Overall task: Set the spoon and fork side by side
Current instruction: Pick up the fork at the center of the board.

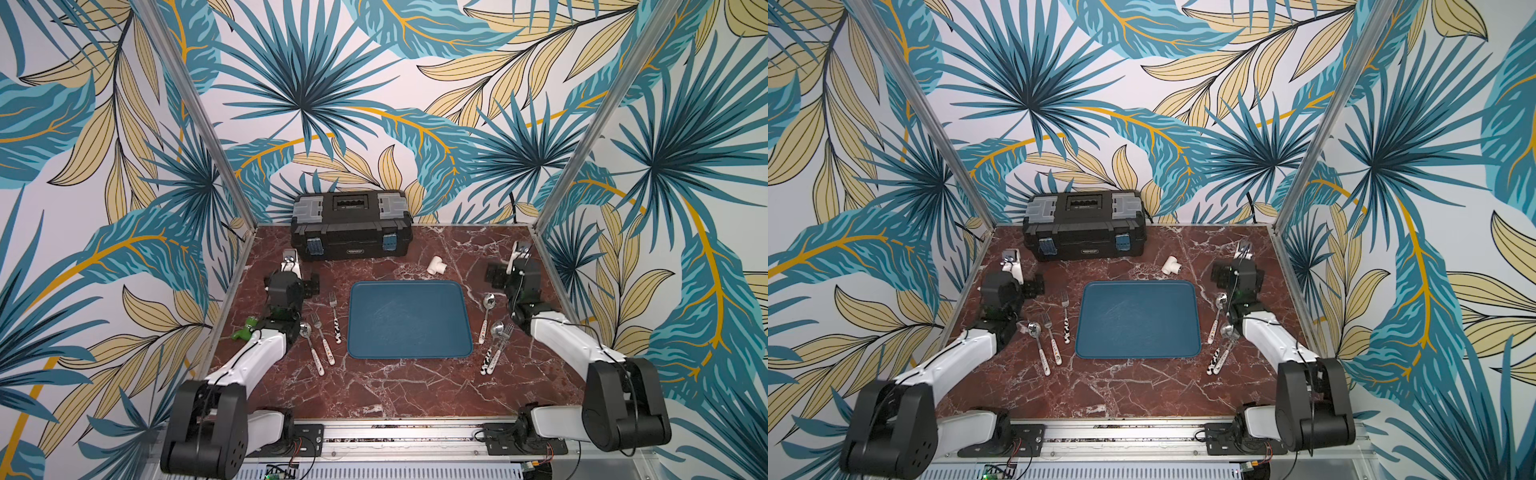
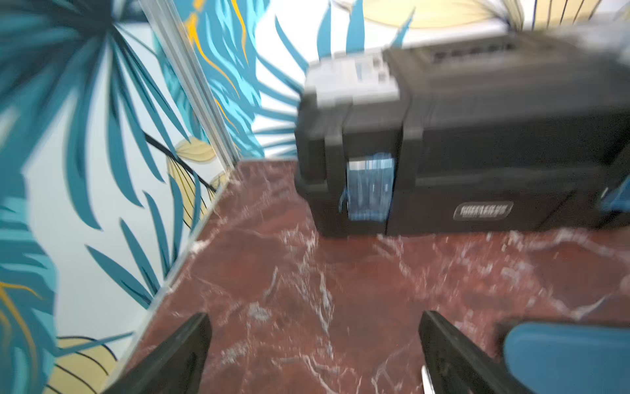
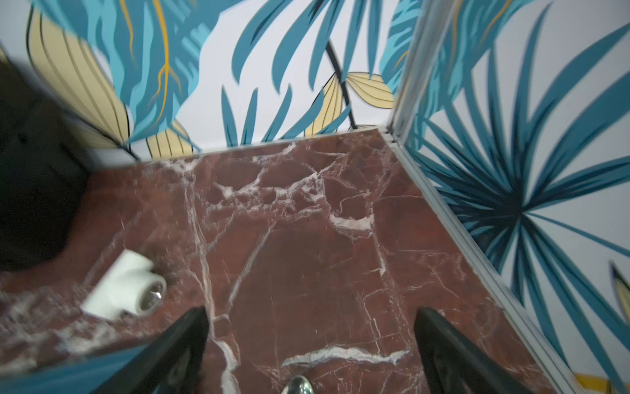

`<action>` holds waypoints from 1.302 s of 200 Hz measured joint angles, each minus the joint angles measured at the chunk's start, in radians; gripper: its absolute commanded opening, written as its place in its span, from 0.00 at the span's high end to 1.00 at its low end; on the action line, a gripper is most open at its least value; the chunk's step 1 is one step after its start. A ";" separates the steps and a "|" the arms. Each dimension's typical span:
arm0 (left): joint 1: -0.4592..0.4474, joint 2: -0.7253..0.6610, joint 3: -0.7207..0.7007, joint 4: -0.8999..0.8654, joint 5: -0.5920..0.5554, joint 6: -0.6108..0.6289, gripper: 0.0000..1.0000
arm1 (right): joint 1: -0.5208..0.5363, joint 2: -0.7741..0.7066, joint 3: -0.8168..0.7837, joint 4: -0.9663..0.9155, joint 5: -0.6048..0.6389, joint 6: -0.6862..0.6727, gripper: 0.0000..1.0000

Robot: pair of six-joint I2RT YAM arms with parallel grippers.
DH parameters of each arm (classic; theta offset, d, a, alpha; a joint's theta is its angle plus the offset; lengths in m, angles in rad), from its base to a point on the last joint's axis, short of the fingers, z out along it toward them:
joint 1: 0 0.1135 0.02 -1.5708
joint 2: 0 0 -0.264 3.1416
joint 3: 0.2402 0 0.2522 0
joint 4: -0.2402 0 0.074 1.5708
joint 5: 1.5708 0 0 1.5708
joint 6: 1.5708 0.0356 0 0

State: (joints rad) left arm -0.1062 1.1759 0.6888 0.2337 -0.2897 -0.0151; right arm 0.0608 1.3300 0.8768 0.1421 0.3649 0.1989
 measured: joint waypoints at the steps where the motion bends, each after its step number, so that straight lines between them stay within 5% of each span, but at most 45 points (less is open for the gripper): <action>1: -0.003 -0.009 0.014 -0.016 -0.003 -0.006 0.00 | 0.001 -0.005 0.018 -0.019 0.006 0.014 0.01; 37: -0.039 -0.251 0.275 -0.404 -0.081 -0.331 0.00 | -0.010 -0.054 0.224 -0.403 0.063 0.296 0.01; 60: 0.032 -0.381 0.169 -0.474 0.011 -0.465 0.00 | -0.019 0.010 0.161 -0.548 0.006 0.362 0.27; 87: 0.083 -0.318 0.111 -0.612 0.158 -0.552 0.00 | -0.017 -0.042 0.067 -0.682 -0.029 0.381 0.56; 138: 0.087 -0.209 0.105 -0.732 0.298 -0.675 0.01 | -0.015 -0.252 0.090 -0.747 -0.031 0.355 0.75; 158: 0.087 -0.210 0.090 -0.713 0.331 -0.718 0.14 | -0.014 -0.237 0.088 -0.772 -0.059 0.359 0.74; 171: 0.088 -0.209 0.087 -0.708 0.351 -0.739 0.38 | -0.013 -0.224 0.082 -0.784 -0.079 0.364 0.71; 175: 0.088 -0.207 0.087 -0.706 0.360 -0.741 0.50 | -0.013 -0.221 0.080 -0.790 -0.085 0.365 0.71; 184: 0.088 -0.200 0.089 -0.705 0.386 -0.743 1.00 | -0.012 -0.217 0.075 -0.799 -0.097 0.367 0.70; 220: 0.022 -0.027 0.237 -0.890 0.403 -0.666 1.00 | -0.007 -0.217 0.063 -0.826 -0.129 0.371 0.68; 230: -0.023 0.037 0.290 -0.949 0.388 -0.636 0.91 | -0.006 -0.217 0.062 -0.828 -0.135 0.373 0.68; 249: -0.082 0.120 0.337 -1.030 0.368 -0.593 0.91 | -0.003 -0.212 0.058 -0.829 -0.143 0.373 0.67; 254: -0.093 0.134 0.338 -1.048 0.364 -0.586 0.86 | -0.003 -0.210 0.057 -0.829 -0.145 0.373 0.65; 260: -0.103 0.148 0.338 -1.070 0.357 -0.581 0.68 | -0.002 -0.207 0.056 -0.829 -0.148 0.373 0.63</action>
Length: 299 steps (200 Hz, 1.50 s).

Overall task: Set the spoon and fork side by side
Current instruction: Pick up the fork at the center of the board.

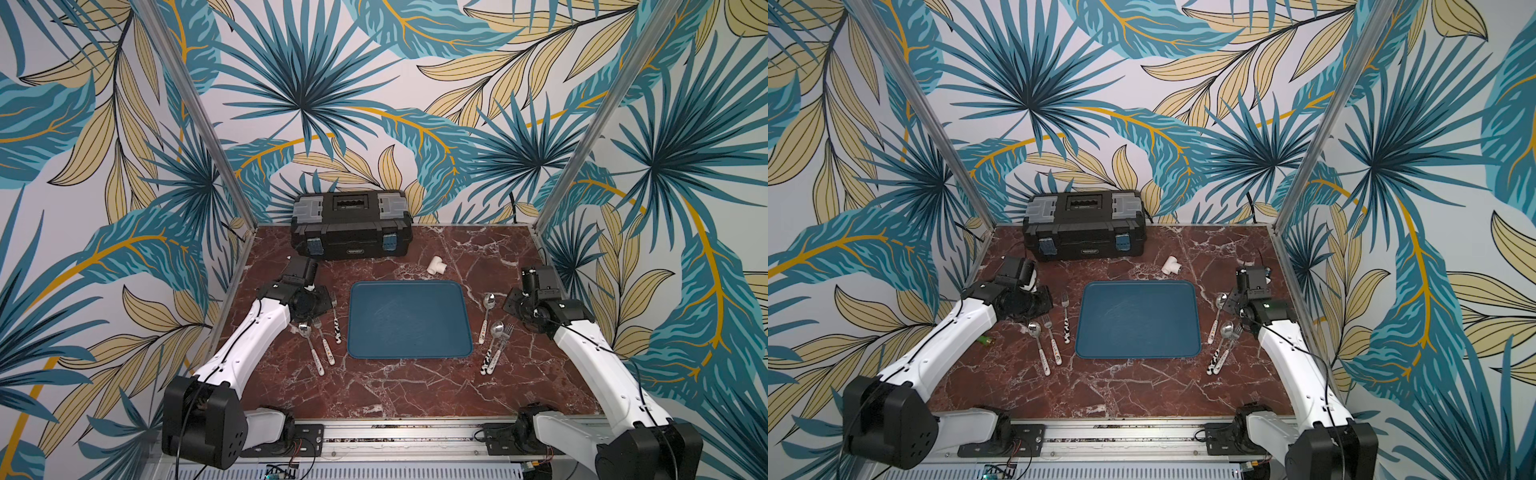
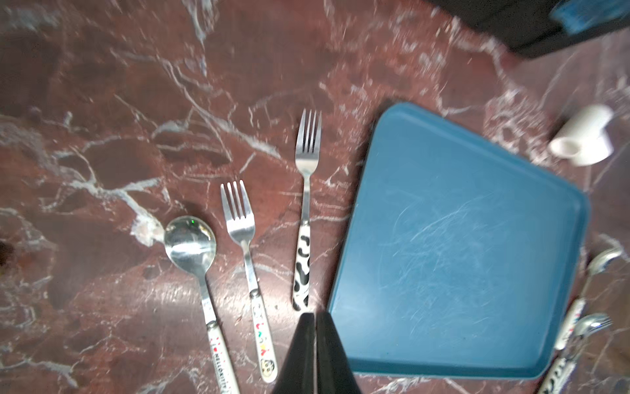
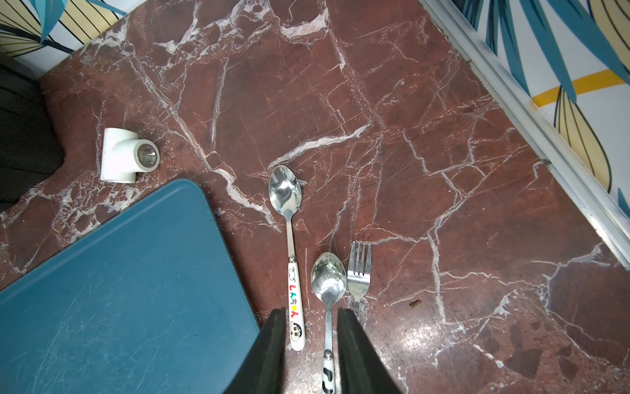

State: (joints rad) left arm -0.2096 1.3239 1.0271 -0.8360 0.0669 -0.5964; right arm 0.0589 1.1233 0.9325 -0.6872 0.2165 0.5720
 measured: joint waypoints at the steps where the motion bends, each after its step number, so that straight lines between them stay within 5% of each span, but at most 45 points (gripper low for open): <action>1: -0.001 0.002 0.000 -0.003 0.000 0.001 0.66 | 0.000 0.001 0.000 0.000 0.000 0.000 0.63; 83: -0.098 0.219 0.012 -0.056 -0.037 -0.083 0.59 | 0.008 0.042 -0.003 0.002 -0.041 0.000 0.59; 161: -0.101 0.470 0.259 -0.125 -0.064 -0.068 0.61 | 0.008 0.042 -0.003 0.003 -0.049 -0.015 0.58; 299: -0.048 0.516 0.222 -0.076 0.002 -0.071 0.64 | 0.008 0.048 -0.020 0.032 -0.061 -0.019 0.59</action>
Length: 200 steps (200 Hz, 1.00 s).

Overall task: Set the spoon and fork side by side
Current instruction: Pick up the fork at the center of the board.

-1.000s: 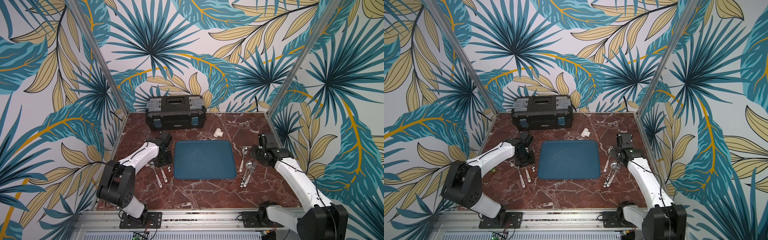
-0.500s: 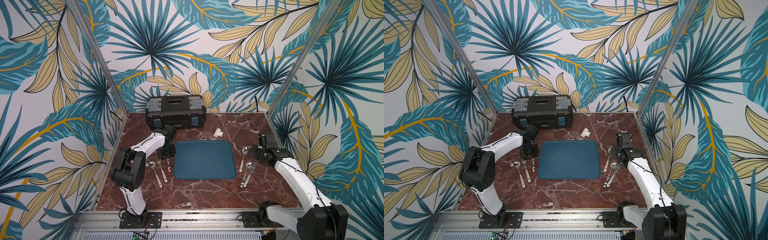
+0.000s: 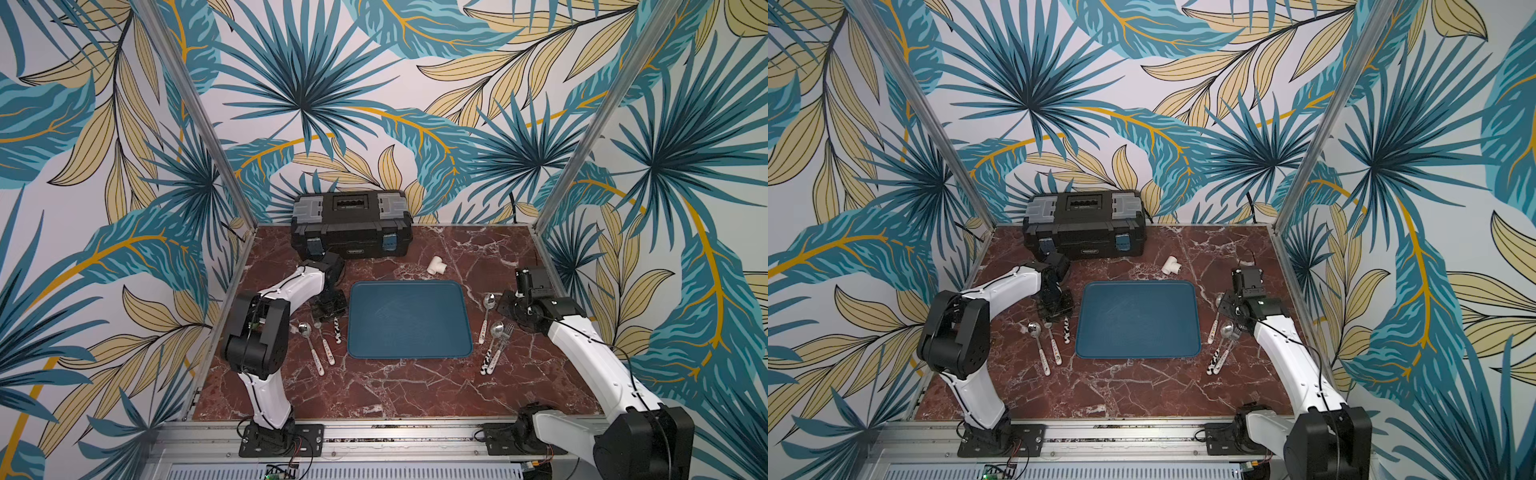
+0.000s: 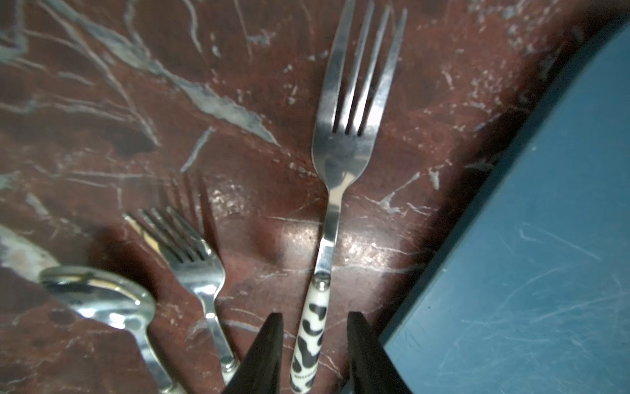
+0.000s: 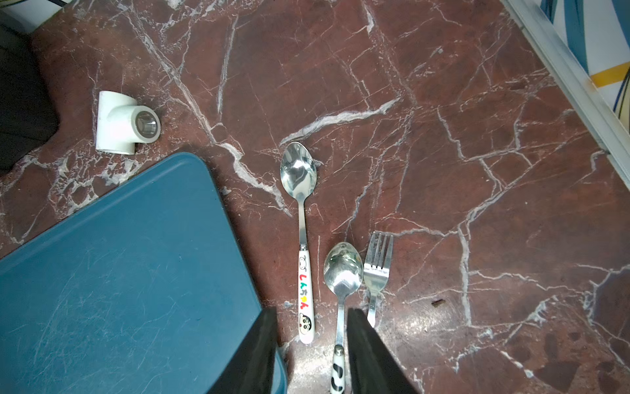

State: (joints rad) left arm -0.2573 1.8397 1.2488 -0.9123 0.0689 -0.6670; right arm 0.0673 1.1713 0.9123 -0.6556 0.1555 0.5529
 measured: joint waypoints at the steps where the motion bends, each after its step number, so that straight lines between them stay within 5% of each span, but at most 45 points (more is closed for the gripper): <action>1: 0.000 0.002 0.000 0.001 0.001 0.001 0.64 | 0.000 0.000 0.000 0.000 0.000 0.000 0.59; 75: 0.000 0.040 -0.013 0.018 0.017 0.036 0.65 | 0.000 0.000 -0.003 0.000 0.000 0.001 0.59; 200: -0.009 0.051 0.000 -0.023 -0.047 0.050 0.98 | 0.000 -0.018 -0.013 0.001 -0.001 0.001 0.59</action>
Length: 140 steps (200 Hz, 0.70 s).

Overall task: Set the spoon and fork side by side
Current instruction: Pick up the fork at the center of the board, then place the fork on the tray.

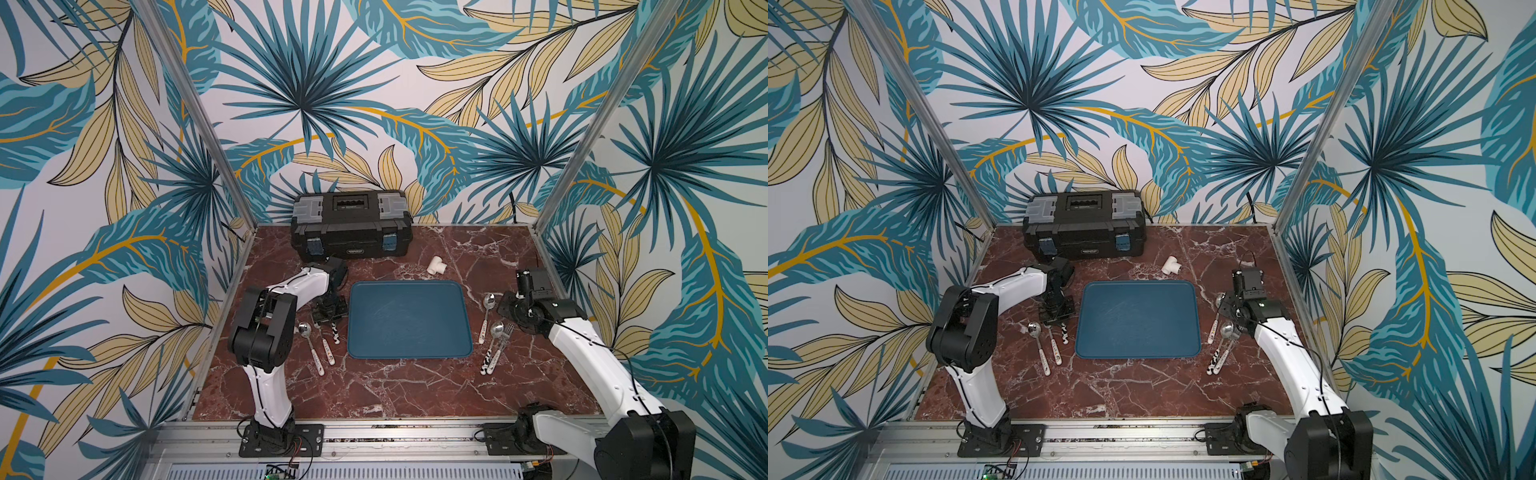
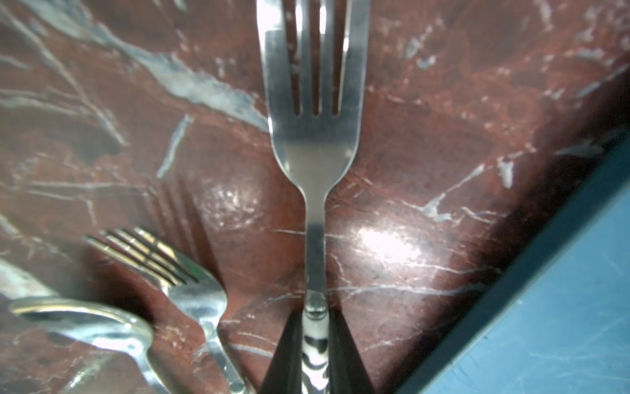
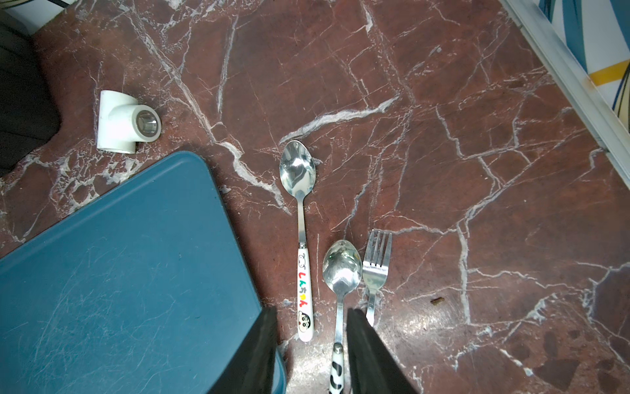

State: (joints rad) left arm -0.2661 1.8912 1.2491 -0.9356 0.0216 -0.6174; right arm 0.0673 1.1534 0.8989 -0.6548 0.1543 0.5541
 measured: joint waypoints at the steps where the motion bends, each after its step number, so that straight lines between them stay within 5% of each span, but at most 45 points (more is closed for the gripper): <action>1: 0.000 0.000 0.000 0.000 0.000 0.000 0.99 | 0.000 0.000 0.000 0.000 0.000 0.000 0.59; 61: -0.044 -0.022 0.062 -0.097 -0.078 0.000 1.00 | 0.000 0.000 0.000 0.001 -0.006 0.000 0.60; 140: -0.276 -0.017 0.237 -0.121 0.029 -0.005 1.00 | 0.000 -0.002 -0.022 0.024 -0.024 0.003 0.60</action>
State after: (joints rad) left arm -0.5423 1.8744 1.4857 -1.0569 0.0502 -0.6224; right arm 0.0673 1.1519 0.8768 -0.6312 0.1307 0.5575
